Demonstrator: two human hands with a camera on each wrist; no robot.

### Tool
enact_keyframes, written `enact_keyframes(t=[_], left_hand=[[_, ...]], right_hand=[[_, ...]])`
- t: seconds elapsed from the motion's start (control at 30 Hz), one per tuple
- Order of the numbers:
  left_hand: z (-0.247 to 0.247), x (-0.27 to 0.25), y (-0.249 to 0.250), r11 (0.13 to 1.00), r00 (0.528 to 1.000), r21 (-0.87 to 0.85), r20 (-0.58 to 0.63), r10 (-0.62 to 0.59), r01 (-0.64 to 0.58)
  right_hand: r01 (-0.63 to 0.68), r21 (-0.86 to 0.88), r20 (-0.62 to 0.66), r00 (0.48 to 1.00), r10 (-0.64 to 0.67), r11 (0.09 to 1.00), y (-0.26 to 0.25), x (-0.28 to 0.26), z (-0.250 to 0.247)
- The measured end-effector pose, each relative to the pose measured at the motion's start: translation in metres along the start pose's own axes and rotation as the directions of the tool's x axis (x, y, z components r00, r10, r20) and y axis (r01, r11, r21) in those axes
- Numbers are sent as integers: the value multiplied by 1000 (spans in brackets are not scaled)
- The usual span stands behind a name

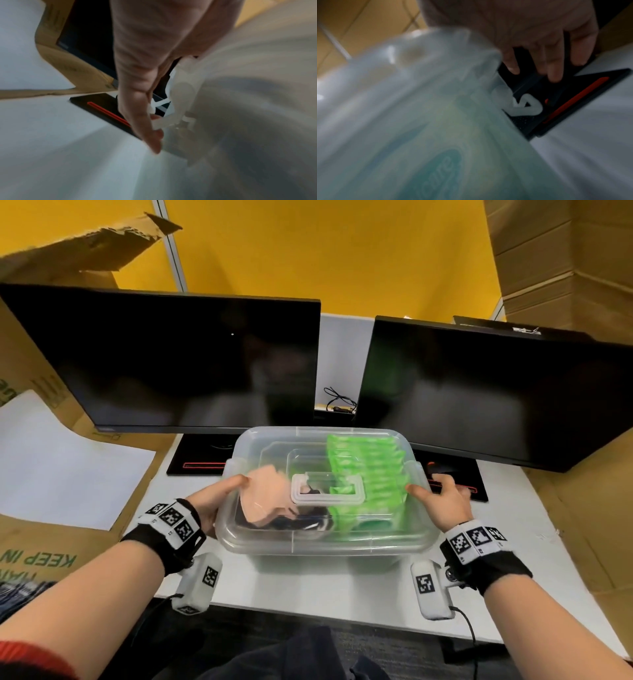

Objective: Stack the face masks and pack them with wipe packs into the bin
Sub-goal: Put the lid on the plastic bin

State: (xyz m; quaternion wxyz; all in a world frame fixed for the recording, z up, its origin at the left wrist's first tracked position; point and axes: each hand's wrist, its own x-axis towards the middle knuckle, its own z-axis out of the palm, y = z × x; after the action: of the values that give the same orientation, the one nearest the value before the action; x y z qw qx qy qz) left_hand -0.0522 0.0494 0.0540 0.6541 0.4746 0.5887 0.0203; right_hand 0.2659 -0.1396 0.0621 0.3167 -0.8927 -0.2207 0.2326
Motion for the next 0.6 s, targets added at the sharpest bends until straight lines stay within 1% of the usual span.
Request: enact_keyframes(t=[0.03,0.07,0.1,0.13,0.17,0.2,0.27,0.3,0.33,0.4,0.47,0.6], left_hand=[[2,-4,3,999,999,-3,-16,35,-35],[1,-5,5,998,997,3,-45,66,-66],[-1,-4,7,996,993,-1,-69,91,-91],[-2,-3,9,994,988,7,-110,106,-106],[-3,-3,11,992,977,32,-172,128,-124],[-3,-4,15,983,953,91,-247,175,-157],[-1,-5,24,927,863,300,-380,333,-226],[2,-5,29,891,826,392,-406,390,-228],[5,-6,33,867,810,443,-408,421,-227],[9,-6,40,822,802,526,-382,459,-220],[12,-7,45,765,800,606,-339,495,-216],[15,-9,51,728,814,646,-284,506,-227]], right_hand=[[-22,-9,1,1000,22,1000,1,1,-1],[-51,45,47,998,48,998,1,2,-2],[-99,167,137,988,77,981,3,4,0],[-155,291,252,964,81,944,4,5,1],[-187,359,324,944,66,914,7,7,3],[-191,376,339,939,58,907,9,7,5],[-159,388,295,955,41,908,13,8,7],[-135,373,254,966,39,918,16,10,7],[-95,330,202,979,27,939,17,10,6],[-42,264,145,989,3,964,16,7,1],[-4,216,129,991,-24,976,16,4,-1],[91,77,26,995,-93,993,13,-1,-1]])
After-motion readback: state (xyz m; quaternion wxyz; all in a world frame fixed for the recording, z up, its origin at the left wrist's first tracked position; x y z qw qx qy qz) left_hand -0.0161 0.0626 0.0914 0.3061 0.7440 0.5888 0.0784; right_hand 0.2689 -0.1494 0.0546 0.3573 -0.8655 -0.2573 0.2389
